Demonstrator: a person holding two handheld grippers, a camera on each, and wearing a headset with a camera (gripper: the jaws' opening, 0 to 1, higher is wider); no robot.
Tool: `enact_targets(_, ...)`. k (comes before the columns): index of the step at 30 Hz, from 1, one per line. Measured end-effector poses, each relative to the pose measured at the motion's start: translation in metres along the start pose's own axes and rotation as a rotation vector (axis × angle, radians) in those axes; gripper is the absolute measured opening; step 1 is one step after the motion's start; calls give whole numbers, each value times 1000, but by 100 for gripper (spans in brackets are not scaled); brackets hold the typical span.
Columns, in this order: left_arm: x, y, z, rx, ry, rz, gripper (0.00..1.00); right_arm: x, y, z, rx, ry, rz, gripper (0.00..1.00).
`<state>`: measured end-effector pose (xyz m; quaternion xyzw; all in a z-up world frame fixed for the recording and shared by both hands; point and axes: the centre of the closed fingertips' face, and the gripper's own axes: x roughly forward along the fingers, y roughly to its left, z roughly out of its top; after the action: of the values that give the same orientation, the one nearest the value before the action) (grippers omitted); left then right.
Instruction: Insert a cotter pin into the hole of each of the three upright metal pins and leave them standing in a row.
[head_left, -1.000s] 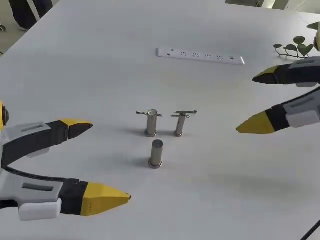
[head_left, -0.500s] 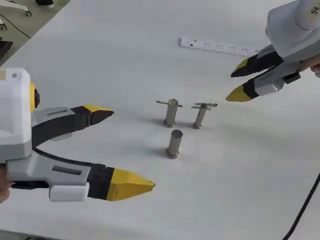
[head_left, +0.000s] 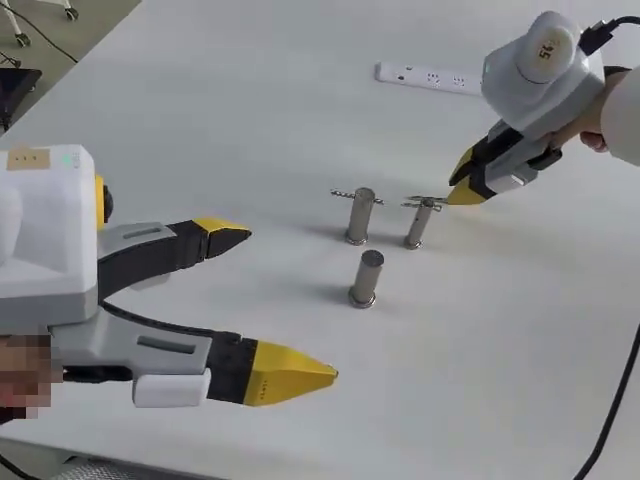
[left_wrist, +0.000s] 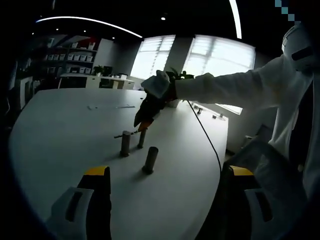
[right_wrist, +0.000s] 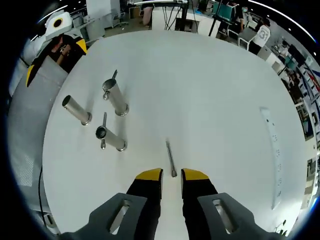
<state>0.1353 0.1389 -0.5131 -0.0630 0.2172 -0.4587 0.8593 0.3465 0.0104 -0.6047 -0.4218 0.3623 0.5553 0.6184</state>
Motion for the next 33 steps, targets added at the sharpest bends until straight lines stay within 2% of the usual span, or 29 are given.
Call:
enact_targets(3, -2, 3, -1, -11, -4, 14, 96, 4, -2, 1, 15, -4, -2, 9)
enact_targets(5, -4, 5, 1, -14, -15, 24, 96, 5, -2, 4, 29, -12, 5, 8)
enact_targets(7, -5, 7, 4, -35, -33, 35, 96, 7, -8, 6, 30, -19, 10, 7)
enact_targets(11, -7, 11, 5, -37, -39, 53, 96, 10, -10, 4, 18, 9, 11, 3)
enact_targets(14, -8, 12, 5, -33, -34, 54, 95, 14, -1, 2, 55, 6, 45, 0)
enact_targets(15, -8, 12, 4, -33, -32, 54, 95, 12, -4, 5, 29, -6, 34, 0)
enact_targets(20, -6, 13, 3, -26, -15, 50, 97, 10, -1, 5, 41, 5, 12, 0)
enact_targets(24, -4, 13, 4, -27, -17, 48, 96, 10, -1, 5, 47, 7, -4, 0)
enact_targets(27, -3, 13, 4, -30, -18, 47, 96, 9, 1, 5, 21, 5, -20, 0)
enact_targets(29, -3, 13, 3, -32, -16, 47, 96, 10, -2, 4, 38, 6, -28, 0)
enact_targets(33, -1, 13, 3, -44, -21, 45, 95, 9, 0, 4, -9, 17, -45, 0)
